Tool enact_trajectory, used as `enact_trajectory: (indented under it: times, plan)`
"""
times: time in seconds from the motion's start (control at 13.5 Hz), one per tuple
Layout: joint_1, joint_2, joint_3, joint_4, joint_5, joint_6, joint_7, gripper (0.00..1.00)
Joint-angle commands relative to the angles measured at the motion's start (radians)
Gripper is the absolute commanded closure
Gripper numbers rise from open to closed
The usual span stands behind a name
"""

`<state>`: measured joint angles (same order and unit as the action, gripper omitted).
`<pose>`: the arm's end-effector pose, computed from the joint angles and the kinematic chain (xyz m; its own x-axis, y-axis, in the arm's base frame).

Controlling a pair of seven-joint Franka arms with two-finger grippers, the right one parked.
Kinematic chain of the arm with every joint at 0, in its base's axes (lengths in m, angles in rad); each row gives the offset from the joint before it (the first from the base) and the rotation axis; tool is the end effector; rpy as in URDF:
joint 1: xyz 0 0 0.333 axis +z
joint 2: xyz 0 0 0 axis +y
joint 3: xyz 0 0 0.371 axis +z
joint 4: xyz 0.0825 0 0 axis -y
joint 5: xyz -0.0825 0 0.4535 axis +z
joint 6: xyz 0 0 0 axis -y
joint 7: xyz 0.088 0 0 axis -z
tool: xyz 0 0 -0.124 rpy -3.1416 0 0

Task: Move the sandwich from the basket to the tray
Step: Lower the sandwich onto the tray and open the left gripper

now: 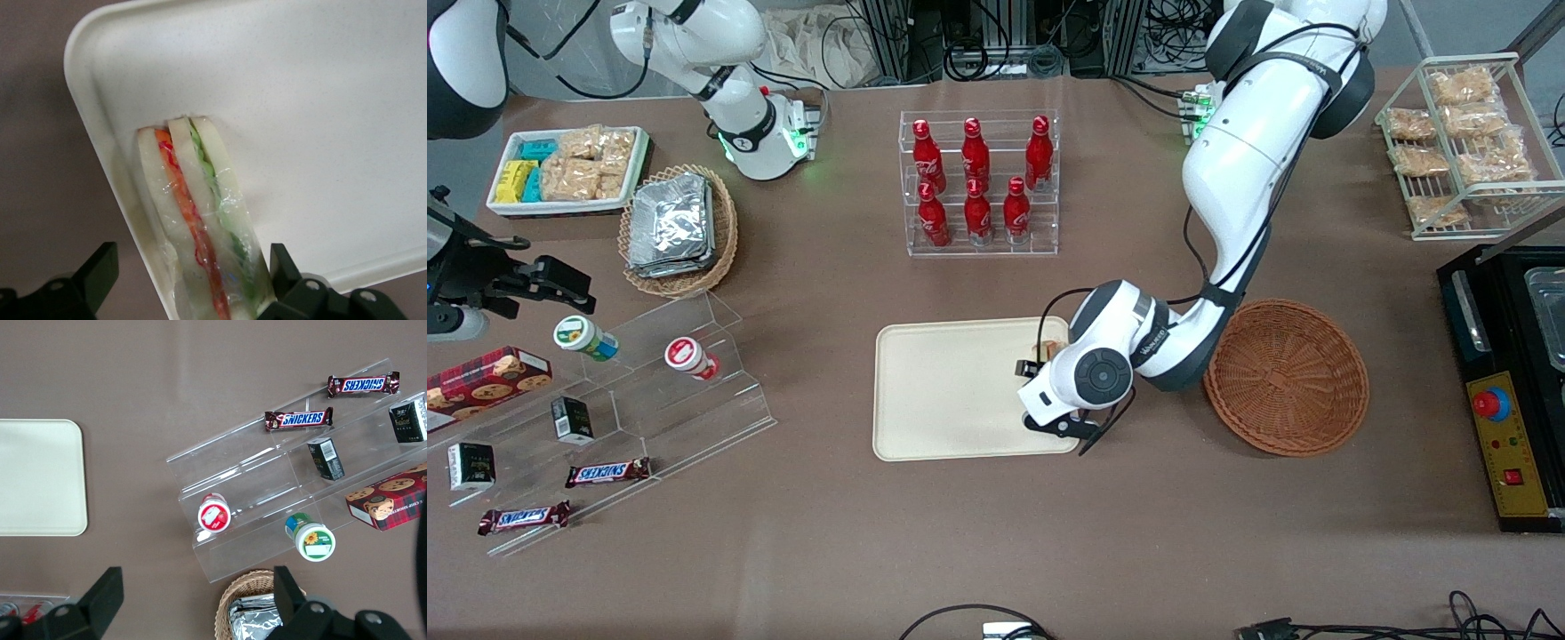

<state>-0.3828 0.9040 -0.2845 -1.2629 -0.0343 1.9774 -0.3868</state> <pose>0.6844 -0.4713 0.1937 0.9493 -0.1920 -0.2490 -0.1533 -0.9740 0.1669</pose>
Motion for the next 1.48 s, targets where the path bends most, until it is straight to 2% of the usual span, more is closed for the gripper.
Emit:
enact_trajectory:
  times: [0.0, 0.3, 0.44, 0.81, 1.04, 1.41]
  plan:
    - [-0.005, -0.017, 0.005, 0.03, 0.01, -0.006, -0.017, 0.0]
    - [0.016, -0.18, 0.048, 0.014, 0.019, -0.034, -0.023, 0.0]
    - [0.053, -0.266, 0.057, 0.022, 0.017, -0.157, -0.021, 0.0]
    - [0.234, -0.511, 0.057, 0.025, 0.013, -0.457, 0.023, 0.0]
    - [0.336, -0.582, 0.057, 0.025, 0.016, -0.561, 0.143, 0.0]
    - [0.442, -0.628, 0.059, 0.007, 0.024, -0.637, 0.314, 0.0]
